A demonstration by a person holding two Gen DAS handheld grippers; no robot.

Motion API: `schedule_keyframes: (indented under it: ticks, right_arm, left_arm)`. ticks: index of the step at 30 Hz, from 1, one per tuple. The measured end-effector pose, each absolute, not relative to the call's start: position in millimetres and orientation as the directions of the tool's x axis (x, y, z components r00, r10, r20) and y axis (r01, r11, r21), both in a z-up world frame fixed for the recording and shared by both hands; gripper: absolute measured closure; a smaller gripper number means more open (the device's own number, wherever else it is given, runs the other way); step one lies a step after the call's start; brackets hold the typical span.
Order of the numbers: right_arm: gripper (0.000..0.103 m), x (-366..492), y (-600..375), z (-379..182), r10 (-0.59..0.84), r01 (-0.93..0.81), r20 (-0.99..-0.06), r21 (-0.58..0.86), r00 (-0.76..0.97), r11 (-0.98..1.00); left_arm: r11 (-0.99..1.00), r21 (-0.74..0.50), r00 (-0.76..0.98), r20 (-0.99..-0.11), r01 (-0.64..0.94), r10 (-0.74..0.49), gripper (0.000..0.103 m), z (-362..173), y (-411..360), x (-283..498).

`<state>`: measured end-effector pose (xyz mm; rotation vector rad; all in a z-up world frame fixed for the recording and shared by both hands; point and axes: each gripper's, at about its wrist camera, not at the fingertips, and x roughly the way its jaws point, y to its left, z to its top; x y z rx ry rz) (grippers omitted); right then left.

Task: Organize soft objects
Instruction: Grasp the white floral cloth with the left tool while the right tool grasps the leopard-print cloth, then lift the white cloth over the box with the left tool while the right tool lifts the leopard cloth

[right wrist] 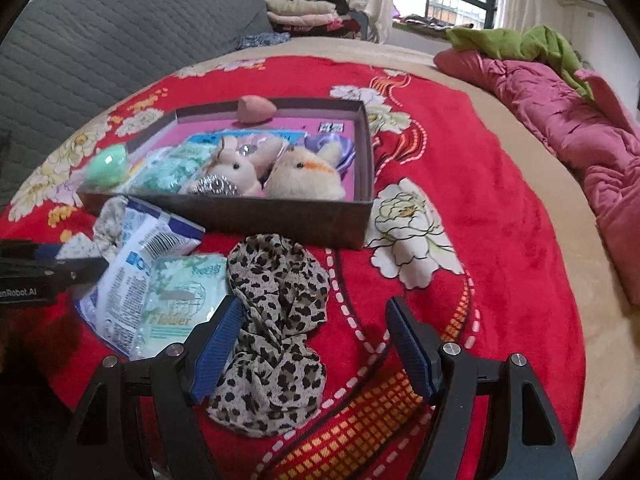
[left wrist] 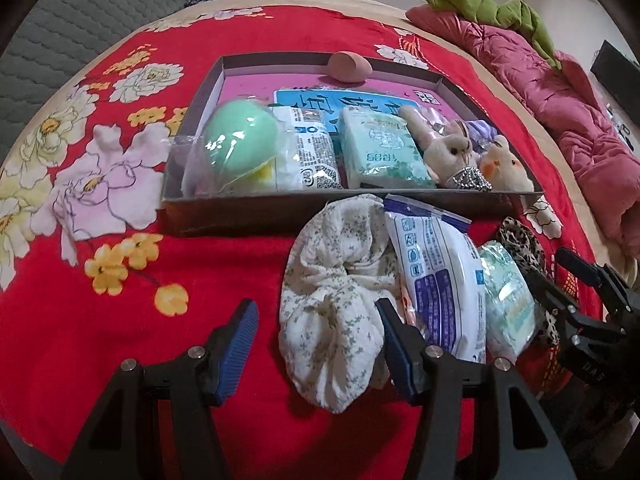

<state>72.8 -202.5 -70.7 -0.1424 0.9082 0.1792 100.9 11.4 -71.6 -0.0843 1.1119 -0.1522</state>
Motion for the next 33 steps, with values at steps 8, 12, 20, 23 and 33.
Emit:
schedule_keyframes:
  ticks: [8,12,20,23,33]
  right_arm:
    - [0.048,81.5,-196.7,-81.4,0.111,-0.25,-0.804,-0.048,0.584,0.967]
    - [0.068,79.6,-190.1,-80.3,0.125,-0.282,-0.794,-0.061,0.595,0.957]
    - [0.081,77.4,-197.9,-71.7,0.155,-0.263,-0.778,-0.014,0.608,0.965]
    - [0.083,75.4,-204.1,-64.0,0.162,-0.244,-0.761,0.006,0.628,0.97]
    - [0.085,68.9,-212.0,-42.0,0.174,-0.216,-0.719,0.033,0.673,0.976]
  left_arm:
    - [0.99,-0.099,0.459,-0.878,0.103,-0.136,0.051,-77.0,3.4,107.6]
    - [0.987,-0.111,0.465,-0.872,0.112,-0.151,0.063,-75.9,3.9,107.9]
    - [0.981,-0.138,0.478,-0.858,0.138,-0.188,0.077,-66.7,4.5,103.0]
    - [0.979,-0.147,0.491,-0.848,0.144,-0.199,0.078,-59.6,4.1,99.9]
    - [0.977,-0.162,0.551,-0.807,0.138,-0.211,0.078,-28.8,8.9,92.2]
